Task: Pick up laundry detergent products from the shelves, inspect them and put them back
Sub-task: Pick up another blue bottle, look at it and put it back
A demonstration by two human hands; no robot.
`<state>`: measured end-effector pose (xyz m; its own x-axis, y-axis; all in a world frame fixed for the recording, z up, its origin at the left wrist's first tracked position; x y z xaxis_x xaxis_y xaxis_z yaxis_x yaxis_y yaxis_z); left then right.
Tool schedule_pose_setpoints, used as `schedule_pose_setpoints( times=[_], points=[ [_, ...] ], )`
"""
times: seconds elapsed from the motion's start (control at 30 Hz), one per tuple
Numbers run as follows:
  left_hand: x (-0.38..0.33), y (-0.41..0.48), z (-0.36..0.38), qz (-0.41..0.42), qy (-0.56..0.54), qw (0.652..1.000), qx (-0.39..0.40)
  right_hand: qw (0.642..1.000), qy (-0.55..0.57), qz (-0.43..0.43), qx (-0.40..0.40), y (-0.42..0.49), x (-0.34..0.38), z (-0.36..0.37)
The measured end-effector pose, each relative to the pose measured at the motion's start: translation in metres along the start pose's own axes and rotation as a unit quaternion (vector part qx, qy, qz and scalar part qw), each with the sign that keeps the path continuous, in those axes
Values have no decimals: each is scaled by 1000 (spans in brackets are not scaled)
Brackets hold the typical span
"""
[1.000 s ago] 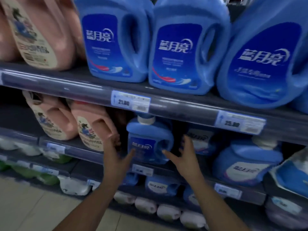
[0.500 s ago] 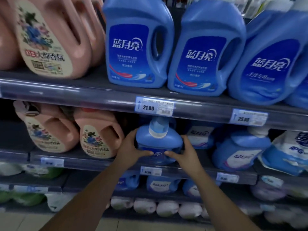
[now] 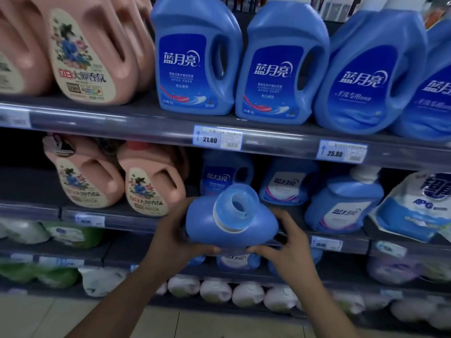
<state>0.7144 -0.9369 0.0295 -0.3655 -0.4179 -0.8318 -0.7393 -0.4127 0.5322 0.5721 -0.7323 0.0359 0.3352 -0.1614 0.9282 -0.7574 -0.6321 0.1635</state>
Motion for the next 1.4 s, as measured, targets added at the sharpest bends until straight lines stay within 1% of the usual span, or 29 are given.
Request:
schedule_pose_setpoints(
  times=[0.3,0.4,0.57,0.63,0.77,0.83,0.93,1.03,1.17,1.3,1.4],
  points=[
    [-47,-32,18,10,12,999,-38,999,30,-21,-2,-47,22,-32],
    [-55,-36,24,-16,-24,998,-53,999,41,-32,6,-53,29,-39],
    [-57,-51,30,-75,-54,993,-73,997,46,-43,49,-55,39,-43],
    [-58,-57,34,-85,-62,991,-86,996,41,-47,60,-53,44,-44],
    [-60,-59,39,-102,-82,987,-95,997,34,-21,64,-51,47,-48],
    [-67,-56,39,-104,-115,983,-102,998,39,-5,58,-50,48,-48],
    [-74,-53,36,-111,-160,974,-118,995,83,36,47,-46,46,-41],
    [-81,-51,26,-110,-170,971,-124,990,115,63,45,-42,53,-30],
    [-85,-53,12,-108,-168,974,-107,992,96,63,54,-33,76,-18],
    [-83,-53,-11,-109,-164,971,-132,986,120,78,80,-27,93,4],
    [-89,-48,-33,-100,-161,972,-140,989,103,65,81,-27,104,19]
  ],
)
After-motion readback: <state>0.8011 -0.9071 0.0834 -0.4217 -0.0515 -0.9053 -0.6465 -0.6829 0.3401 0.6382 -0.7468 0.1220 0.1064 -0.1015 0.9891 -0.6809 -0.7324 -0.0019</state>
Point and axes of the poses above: each hand's wrist, its own y-axis towards the middle knuckle, its own z-axis out of the palm, x = y × z, the point moved 6 cm from there along y, towards the middle knuckle, and after that the axes turned 7 degrees about z, right-handed, at the moved point
